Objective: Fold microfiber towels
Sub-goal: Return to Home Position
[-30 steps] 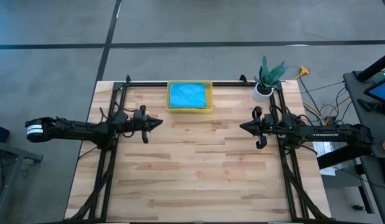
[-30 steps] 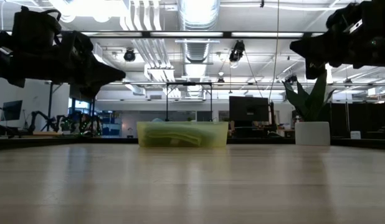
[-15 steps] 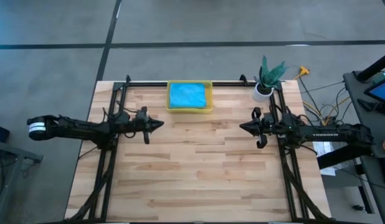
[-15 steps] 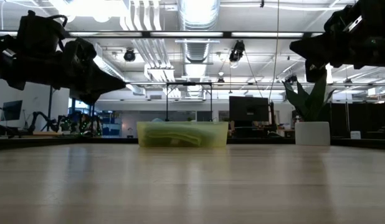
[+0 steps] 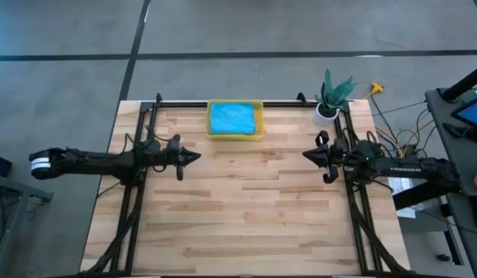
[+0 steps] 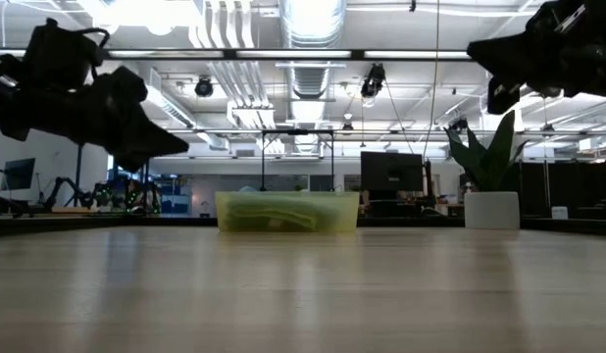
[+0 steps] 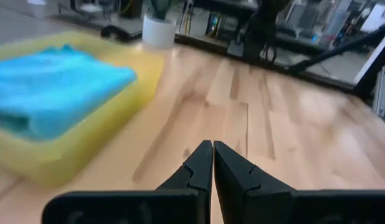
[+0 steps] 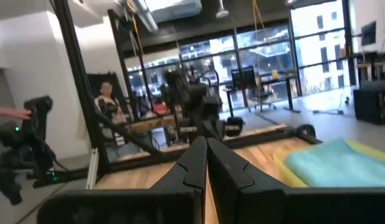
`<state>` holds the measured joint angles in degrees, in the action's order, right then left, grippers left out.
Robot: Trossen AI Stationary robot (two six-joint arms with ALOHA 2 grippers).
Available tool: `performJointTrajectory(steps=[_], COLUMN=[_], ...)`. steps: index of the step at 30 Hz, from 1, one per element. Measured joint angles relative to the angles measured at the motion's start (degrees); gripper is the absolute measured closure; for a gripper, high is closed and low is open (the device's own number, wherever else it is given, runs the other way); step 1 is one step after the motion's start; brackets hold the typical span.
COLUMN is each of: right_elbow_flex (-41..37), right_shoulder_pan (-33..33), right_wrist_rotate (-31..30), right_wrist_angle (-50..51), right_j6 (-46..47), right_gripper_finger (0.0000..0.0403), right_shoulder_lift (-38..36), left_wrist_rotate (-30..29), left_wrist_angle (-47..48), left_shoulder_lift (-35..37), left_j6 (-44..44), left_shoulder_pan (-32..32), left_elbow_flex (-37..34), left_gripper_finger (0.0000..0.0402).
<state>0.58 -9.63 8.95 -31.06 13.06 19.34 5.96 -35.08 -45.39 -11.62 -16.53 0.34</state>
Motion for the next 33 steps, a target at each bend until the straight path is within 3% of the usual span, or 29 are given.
performJointTrajectory(steps=[4,9,12,18,24,33], right_elbow_flex=[0.02,0.04,0.07,-0.02,-0.04,-0.04], right_shoulder_pan=[0.0,0.03,0.24,0.26,2.04,9.26], right_wrist_rotate=[0.0,-0.19,-2.12,-3.04,-3.09,-4.94], right_wrist_angle=[9.45,29.53,29.74,29.98,30.06,30.35], right_j6=[0.0,0.04,0.0,0.0,-0.02,0.0], right_gripper_finger=[0.0394,0.0394,0.0394,0.0394,0.0394,0.0394], right_shoulder_lift=[-3.72,-8.5,-9.91,-19.33,-19.42,-19.37], left_wrist_rotate=[0.02,0.0,0.02,-0.63,-0.92,-0.96], left_wrist_angle=[13.0,27.53,33.07,33.47,33.57,33.61], left_shoulder_lift=[6.49,17.06,24.91,35.3,44.5,44.02], left_j6=[0.0,0.0,0.0,0.0,0.02,0.01], left_shoulder_pan=[0.0,0.0,0.04,0.04,0.09,3.83], left_elbow_flex=[0.0,0.0,-0.02,-0.04,-0.09,-0.11], left_gripper_finger=[0.0402,0.0402,0.0402,0.0402,0.0402,0.0402])
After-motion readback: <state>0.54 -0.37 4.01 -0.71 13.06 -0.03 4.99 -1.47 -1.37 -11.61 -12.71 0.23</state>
